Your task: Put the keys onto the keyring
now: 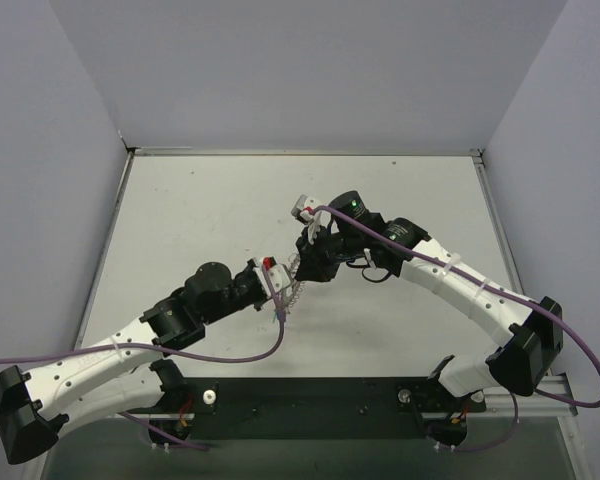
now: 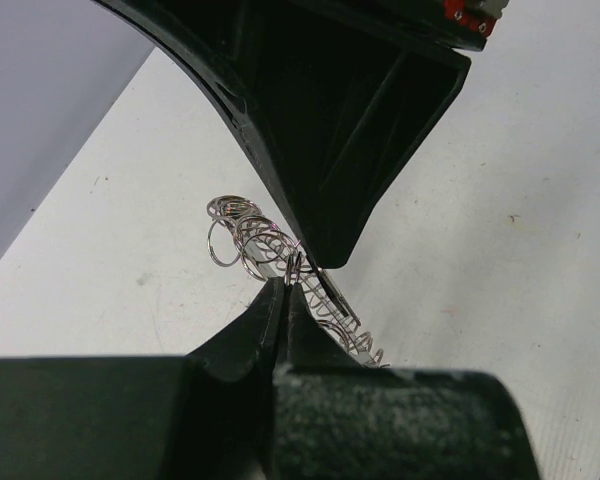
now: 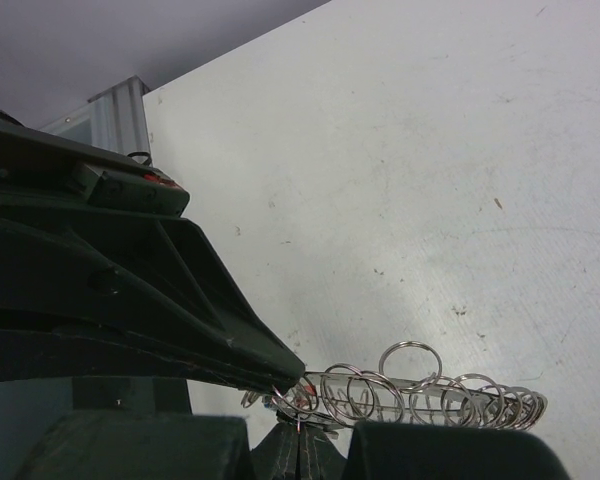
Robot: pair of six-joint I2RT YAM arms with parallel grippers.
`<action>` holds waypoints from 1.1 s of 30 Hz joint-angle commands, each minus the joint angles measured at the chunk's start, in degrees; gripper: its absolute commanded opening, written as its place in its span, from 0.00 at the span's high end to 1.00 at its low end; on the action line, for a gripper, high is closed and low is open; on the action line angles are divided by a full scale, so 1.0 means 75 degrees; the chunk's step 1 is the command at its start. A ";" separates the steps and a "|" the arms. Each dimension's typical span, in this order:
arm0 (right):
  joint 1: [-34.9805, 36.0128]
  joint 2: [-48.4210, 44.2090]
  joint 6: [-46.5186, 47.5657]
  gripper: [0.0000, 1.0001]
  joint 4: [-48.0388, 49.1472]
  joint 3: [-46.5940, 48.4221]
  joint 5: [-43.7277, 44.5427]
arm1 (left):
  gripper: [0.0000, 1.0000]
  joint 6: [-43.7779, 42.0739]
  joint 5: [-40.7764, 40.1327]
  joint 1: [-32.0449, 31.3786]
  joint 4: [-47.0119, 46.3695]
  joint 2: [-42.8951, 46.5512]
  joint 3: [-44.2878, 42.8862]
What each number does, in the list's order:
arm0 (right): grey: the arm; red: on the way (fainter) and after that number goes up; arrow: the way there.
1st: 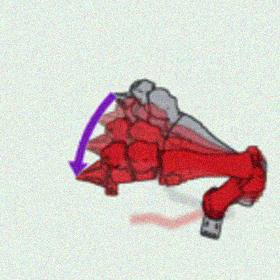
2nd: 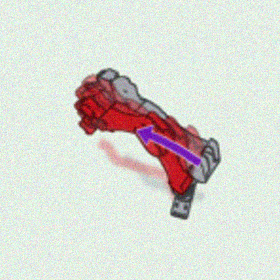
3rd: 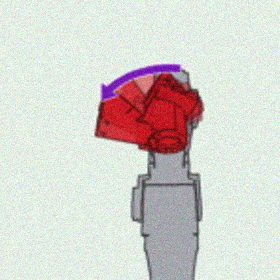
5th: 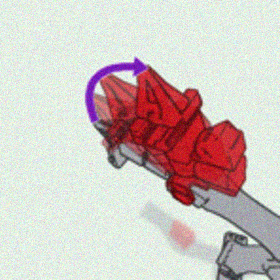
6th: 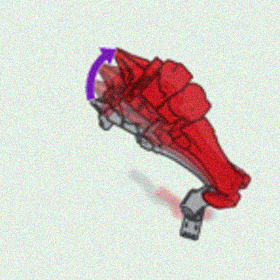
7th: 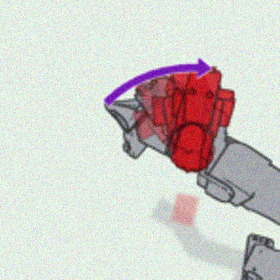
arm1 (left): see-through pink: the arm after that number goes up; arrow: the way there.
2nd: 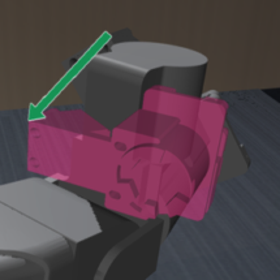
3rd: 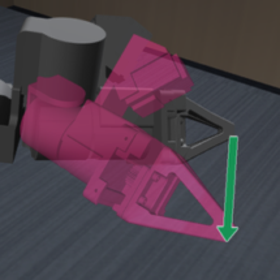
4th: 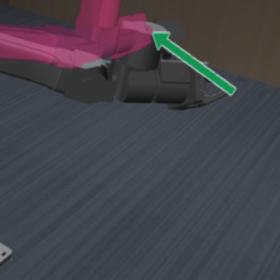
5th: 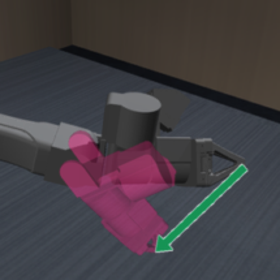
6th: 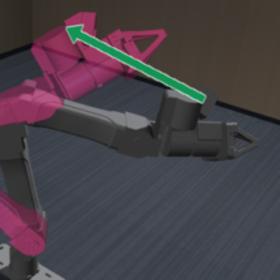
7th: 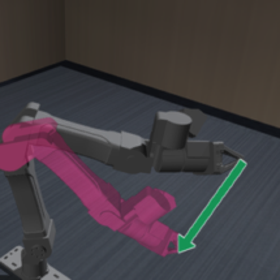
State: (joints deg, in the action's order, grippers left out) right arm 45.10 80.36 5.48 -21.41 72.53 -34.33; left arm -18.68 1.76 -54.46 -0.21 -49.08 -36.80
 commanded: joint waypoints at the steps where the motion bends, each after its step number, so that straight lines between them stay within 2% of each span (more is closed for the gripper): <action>1: -0.0014 -0.0109 0.0067 1.00 0.0124 0.0138 0.0229 | 1.00 -0.0018 0.0257 -0.0075 -0.0652 0.0251 -0.0309; 14: -0.0072 -0.0097 0.0079 1.00 0.0159 0.0079 0.0089 | 1.00 0.0123 0.0340 -0.0075 -0.1085 0.0520 -0.0063; 22: -0.0213 -0.0296 0.0114 1.00 0.0370 -0.0108 -0.0473 | 1.00 0.0263 0.0363 -0.0075 -0.1577 0.0743 0.0195; 25: -0.0248 -0.0437 0.0137 0.93 0.0475 -0.0237 -0.0684 | 1.00 0.0310 0.0386 -0.0075 -0.1683 0.0778 0.0265; 28: -0.0271 -0.0682 0.0242 0.79 0.0569 -0.0389 -0.0837 | 1.00 0.0322 0.0386 -0.0075 -0.1741 0.0778 0.0289; 29: -0.0295 -0.0753 0.0289 0.70 0.0604 -0.0448 -0.0860 | 1.00 0.0334 0.0375 -0.0075 -0.1765 0.0790 0.0301; 31: -0.0307 -0.1045 0.0441 0.61 0.0710 -0.0635 -0.0861 | 1.00 0.0357 0.0410 -0.0075 -0.1812 0.0802 0.0312; 32: -0.0330 -0.1151 0.0488 0.52 0.0733 -0.0682 -0.0861 | 1.00 0.0369 0.0433 -0.0087 -0.1824 0.0802 0.0312; 33: -0.0318 -0.1372 0.0524 0.46 0.0815 -0.0752 -0.0861 | 1.00 0.0392 0.0457 -0.0064 -0.1847 0.0813 0.0324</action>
State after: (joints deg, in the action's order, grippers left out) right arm 43.07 75.83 6.85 -18.52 68.34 -38.65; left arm -16.80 3.73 -54.74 -7.03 -44.38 -33.58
